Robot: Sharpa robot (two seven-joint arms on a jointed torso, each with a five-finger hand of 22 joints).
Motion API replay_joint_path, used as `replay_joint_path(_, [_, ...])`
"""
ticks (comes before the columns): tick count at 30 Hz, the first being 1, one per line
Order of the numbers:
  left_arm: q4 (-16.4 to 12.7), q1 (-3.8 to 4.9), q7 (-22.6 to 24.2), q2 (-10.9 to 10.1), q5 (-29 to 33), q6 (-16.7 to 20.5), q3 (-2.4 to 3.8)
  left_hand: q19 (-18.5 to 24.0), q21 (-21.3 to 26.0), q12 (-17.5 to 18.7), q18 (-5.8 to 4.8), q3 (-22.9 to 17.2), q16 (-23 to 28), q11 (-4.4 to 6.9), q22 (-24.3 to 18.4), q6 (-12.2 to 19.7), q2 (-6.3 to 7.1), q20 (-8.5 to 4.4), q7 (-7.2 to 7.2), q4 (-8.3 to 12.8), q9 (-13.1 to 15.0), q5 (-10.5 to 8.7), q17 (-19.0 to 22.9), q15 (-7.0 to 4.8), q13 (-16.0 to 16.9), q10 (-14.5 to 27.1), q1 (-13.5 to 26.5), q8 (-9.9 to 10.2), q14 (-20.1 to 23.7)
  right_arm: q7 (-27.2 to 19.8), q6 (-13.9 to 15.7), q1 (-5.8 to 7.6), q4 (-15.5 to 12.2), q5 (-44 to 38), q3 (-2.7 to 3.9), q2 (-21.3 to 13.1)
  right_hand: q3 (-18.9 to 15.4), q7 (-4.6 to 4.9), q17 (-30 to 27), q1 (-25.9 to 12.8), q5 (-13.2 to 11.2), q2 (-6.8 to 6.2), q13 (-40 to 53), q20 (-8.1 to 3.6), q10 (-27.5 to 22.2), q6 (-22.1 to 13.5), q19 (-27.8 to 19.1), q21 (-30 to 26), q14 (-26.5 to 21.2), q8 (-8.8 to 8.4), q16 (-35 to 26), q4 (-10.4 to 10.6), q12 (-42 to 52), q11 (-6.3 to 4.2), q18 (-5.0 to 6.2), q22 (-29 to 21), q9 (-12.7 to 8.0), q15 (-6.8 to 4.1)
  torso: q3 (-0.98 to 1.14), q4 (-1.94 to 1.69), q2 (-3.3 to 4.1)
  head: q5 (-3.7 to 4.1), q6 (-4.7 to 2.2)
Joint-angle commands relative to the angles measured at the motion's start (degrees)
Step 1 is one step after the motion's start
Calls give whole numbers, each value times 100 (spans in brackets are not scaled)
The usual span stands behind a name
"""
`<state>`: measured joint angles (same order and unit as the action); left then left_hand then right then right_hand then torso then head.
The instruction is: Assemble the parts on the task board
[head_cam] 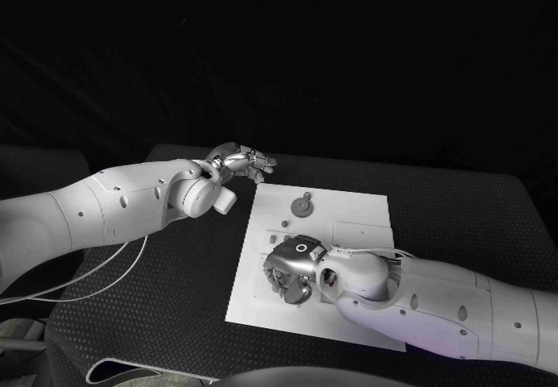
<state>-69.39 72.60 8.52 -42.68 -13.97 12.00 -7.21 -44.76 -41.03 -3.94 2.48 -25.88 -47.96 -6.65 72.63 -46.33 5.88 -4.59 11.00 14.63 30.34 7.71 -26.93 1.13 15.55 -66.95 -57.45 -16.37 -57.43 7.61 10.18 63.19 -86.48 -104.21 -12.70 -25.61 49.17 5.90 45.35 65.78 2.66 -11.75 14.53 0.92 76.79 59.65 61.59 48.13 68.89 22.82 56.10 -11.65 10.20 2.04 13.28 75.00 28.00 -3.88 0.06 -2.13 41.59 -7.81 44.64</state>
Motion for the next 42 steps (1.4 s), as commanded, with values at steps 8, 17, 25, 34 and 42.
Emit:
replay_joint_path(8, [-17,10,20,1,29,-101,4,-27,28,-11,60,33,36,-26,8,45,-7,8,-2,-18,-7,-34,-10,3,-10,-2,32,-27,-29,-37,-41,-34,33,66,-33,-31,74,-31,-26,-70,14,-82,11,-22,-17,59,47,31,41,-14,21,1,-52,16,172,69,15,-13,0,-2,-3,15,1])
replay_joint_path(17, [-12,10,26,-6,29,-123,4,-26,36,-12,63,29,45,-26,14,49,3,9,-2,4,-7,-39,-20,4,-10,0,6,-31,-26,-68,62,-33,36,255,-33,-66,-428,185,-38,-249,131,-412,-86,70,-507,-406,-148,11,-155,-332,60,-242,-355,220,172,90,-102,188,3,9,-4,0,4])
replay_joint_path(25, [-1,10,17,-11,29,-117,3,-24,42,-13,61,36,55,-27,19,49,8,11,-3,9,-7,-48,-27,6,-10,1,7,-37,-21,-47,150,-32,33,296,-33,-92,-638,426,-35,-262,156,-489,-200,136,-1028,-918,-258,-6,-314,-621,159,-286,-620,430,172,85,-214,379,5,0,-5,3,0])
replay_joint_path(34, [-3,10,16,-10,29,-108,3,-25,46,-10,62,39,62,-30,23,54,16,12,-1,16,-8,-54,-31,8,-12,8,4,-37,-16,-66,502,-32,0,470,-31,-171,-644,457,-44,-235,141,-503,-211,155,-1109,-986,-289,-11,-365,-648,201,-261,-621,461,172,82,-220,410,0,4,-2,10,-14])
replay_joint_path(42, [29,9,21,-6,29,-109,3,-27,47,-10,62,40,65,-31,25,57,15,13,0,17,-9,-57,-34,10,-12,10,4,-38,-15,-361,902,53,-215,1317,31,-411,-678,465,-49,-252,169,-526,-212,162,-1152,-1009,-289,16,-371,-650,266,-254,-611,464,172,93,-217,416,3,2,-7,55,-60])
